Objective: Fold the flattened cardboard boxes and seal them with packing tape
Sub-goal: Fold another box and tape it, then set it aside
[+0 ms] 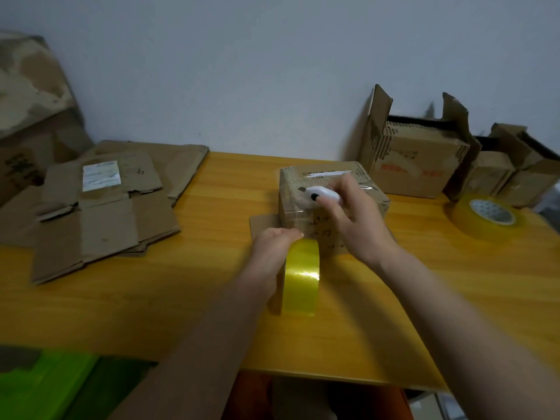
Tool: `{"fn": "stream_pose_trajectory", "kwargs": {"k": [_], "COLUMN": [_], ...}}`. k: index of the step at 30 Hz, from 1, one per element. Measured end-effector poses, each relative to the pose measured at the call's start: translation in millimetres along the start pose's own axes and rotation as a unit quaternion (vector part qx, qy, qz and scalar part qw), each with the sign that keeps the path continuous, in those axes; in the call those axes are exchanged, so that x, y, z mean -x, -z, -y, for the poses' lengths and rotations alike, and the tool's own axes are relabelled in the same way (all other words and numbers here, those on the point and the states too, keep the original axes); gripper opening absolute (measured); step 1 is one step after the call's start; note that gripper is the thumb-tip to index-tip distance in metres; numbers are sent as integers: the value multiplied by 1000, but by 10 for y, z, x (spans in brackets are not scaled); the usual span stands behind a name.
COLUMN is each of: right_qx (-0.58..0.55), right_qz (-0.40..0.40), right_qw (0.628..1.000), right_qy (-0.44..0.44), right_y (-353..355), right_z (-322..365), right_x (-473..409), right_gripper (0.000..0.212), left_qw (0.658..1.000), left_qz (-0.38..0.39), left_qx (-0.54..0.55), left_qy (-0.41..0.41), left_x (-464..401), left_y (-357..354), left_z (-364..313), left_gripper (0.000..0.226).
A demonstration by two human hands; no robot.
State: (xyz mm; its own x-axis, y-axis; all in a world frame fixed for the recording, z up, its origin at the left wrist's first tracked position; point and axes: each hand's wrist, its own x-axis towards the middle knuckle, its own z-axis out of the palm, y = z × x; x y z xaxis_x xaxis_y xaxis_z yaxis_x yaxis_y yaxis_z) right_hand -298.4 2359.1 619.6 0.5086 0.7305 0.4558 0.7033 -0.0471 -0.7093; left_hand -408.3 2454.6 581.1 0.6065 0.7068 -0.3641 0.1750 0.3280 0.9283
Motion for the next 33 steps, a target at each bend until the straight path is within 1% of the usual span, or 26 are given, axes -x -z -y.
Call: {"fn": "stream_pose_trajectory", "kwargs": {"k": [3,6,8,11,15,17,19,21,22,23,24,25,27,29,31,32,33], "right_qx": [54,123,140,151,195,221,230,218,191,144,86,36,-6,10,59,116,191], "right_qz": [-33,-34,-23,-16,-1,11,10,-18,-36,-44,-32,-8,34,60,87,99,94], "right_qw": [997,984,980,976,962,957,959,968,978,989,993,989,970,956,948,945,944], "right_qy": [52,122,139,157,190,185,164,124,75,3,-75,-146,-242,-288,-301,-289,-251], "right_y": [23,-5,-22,-51,-97,-72,9,109,157,189,203,194,128,71,54,59,65], "right_z": [-33,-129,-153,-152,-158,-198,-245,-305,-331,-366,-424,-496,-677,-797,-831,-817,-784], "right_x": [174,222,213,204,207,199,213,255,285,319,363,415,531,614,616,594,559], "right_gripper": [10,15,18,22,19,18,17,18,18,17,15,13,13,14,15,16,18], "left_qw": [1000,1000,1000,999,999,999,999,1000,1000,1000,1000,1000,1000,1000,1000,1000,1000], "left_qz": [-7,-15,-16,-18,-15,-12,-13,-15,-15,-13,-10,-7,0,6,10,10,9], "left_qx": [17,13,11,20,25,24,14,2,-1,-2,-3,-2,-3,-2,-3,-8,-14], "left_qy": [6,-4,-12,-18,-21,-23,-26,-27,-26,-25,-25,-24,-24,-25,-25,-26,-27], "left_x": [-20,-29,-19,-16,-21,-23,-26,-35,-38,-41,-43,-39,-24,-4,4,3,-1], "left_y": [-4,-6,-15,-20,-26,-20,-10,4,8,11,12,14,17,19,25,28,31], "left_z": [34,47,36,35,28,27,29,36,36,33,32,30,28,23,20,21,22], "left_gripper": [20,13,6,3,4,4,4,6,7,7,6,6,6,6,7,8,10]}}
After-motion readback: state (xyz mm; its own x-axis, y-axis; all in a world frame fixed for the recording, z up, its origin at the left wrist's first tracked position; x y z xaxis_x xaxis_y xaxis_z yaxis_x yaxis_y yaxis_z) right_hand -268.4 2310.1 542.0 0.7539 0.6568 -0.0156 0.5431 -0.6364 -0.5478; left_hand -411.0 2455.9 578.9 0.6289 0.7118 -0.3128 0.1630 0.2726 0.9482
